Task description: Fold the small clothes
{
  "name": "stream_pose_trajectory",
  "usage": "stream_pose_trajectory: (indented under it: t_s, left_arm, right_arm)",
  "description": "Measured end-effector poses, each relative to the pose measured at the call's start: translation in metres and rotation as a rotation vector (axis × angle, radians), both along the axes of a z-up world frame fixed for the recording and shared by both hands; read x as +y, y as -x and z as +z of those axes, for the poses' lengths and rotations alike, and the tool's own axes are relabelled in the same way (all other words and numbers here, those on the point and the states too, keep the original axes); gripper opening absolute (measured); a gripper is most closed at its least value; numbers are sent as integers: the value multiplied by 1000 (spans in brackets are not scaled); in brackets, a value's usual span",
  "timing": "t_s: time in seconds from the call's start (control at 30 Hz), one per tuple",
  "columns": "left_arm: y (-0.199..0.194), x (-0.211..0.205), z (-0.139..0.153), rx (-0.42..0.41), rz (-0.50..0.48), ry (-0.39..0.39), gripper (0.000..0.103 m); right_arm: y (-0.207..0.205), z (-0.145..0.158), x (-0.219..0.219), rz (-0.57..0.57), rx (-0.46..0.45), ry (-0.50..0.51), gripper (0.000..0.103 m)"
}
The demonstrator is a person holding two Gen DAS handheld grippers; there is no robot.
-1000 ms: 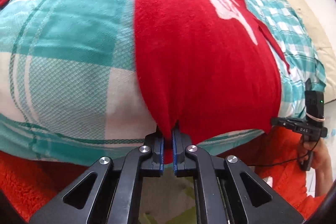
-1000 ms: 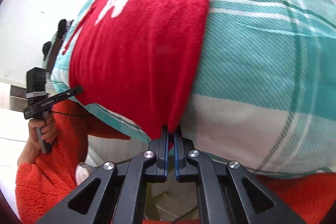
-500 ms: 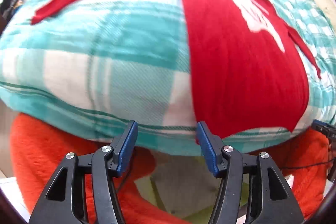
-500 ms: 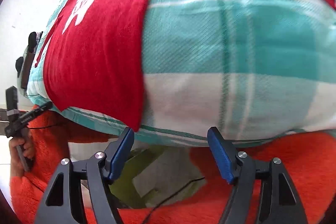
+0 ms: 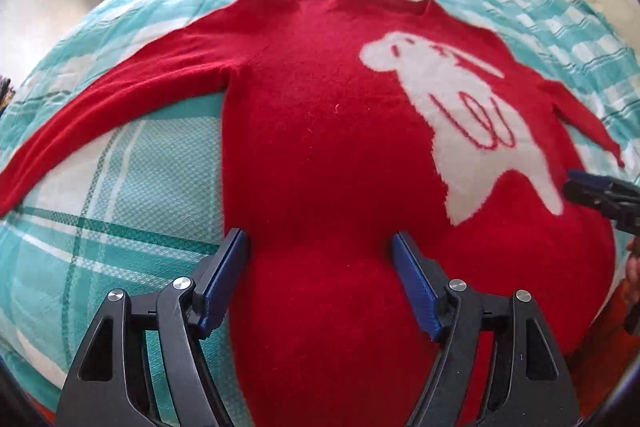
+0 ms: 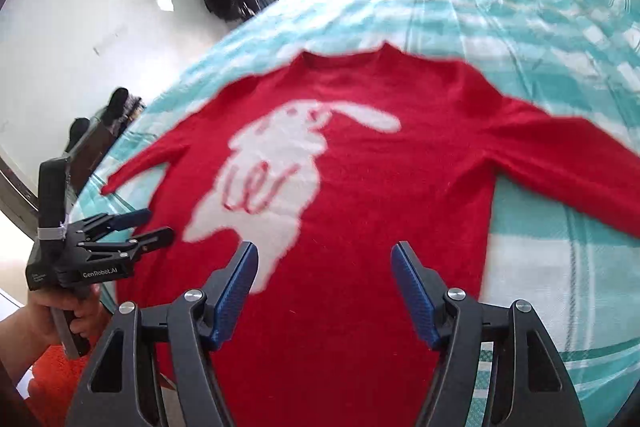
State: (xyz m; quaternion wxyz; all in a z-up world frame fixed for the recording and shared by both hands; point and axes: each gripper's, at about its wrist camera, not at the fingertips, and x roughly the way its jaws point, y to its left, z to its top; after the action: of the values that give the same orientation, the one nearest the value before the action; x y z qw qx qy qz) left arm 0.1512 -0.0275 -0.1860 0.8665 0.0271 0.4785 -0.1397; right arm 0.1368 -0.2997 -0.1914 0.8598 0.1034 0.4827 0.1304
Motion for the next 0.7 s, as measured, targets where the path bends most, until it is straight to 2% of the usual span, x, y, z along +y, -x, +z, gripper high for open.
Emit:
stream_pose_trajectory:
  t_s: [0.03, 0.07, 0.1, 0.17, 0.27, 0.3, 0.37, 0.43, 0.47, 0.5, 0.57, 0.63, 0.7]
  left_arm:
    - [8, 5, 4, 3, 17, -49, 80]
    - [14, 10, 8, 14, 41, -82, 81]
    - [19, 16, 16, 13, 55, -64, 81]
    - [27, 22, 33, -16, 71, 24, 84]
    - [20, 7, 46, -71, 87, 97, 93]
    - [14, -3, 45, -71, 86, 97, 94]
    - [4, -18, 31, -49, 82, 48, 94]
    - [-12, -32, 1, 19, 54, -56, 94]
    - [-10, -33, -8, 10, 23, -83, 94]
    - [-1, -30, -6, -35, -4, -86, 94]
    - [12, -22, -3, -45, -15, -136, 101]
    - [24, -5, 3, -32, 4, -111, 101]
    - [32, 14, 9, -19, 58, -74, 100]
  right_arm:
    - [2, -18, -10, -19, 51, 22, 49]
    - [11, -23, -24, -40, 40, 7, 38]
    - [20, -20, -37, -72, 33, -2, 37]
    - [33, -3, -53, -146, 45, 24, 39]
    - [31, 29, -49, -146, -47, -6, 43]
    - [26, 36, -40, -123, -73, -13, 45]
    - [10, 35, -19, -59, -97, -30, 49]
    - [-2, 16, -5, -13, -71, -38, 49]
    - [-5, 0, -5, -6, -29, -35, 49]
    - [-4, -16, -11, -21, 21, -25, 47]
    - [12, -26, -42, -66, 4, -96, 36]
    - [35, -25, -81, -128, 4, -106, 32]
    - [55, -20, -120, -216, 42, -43, 32]
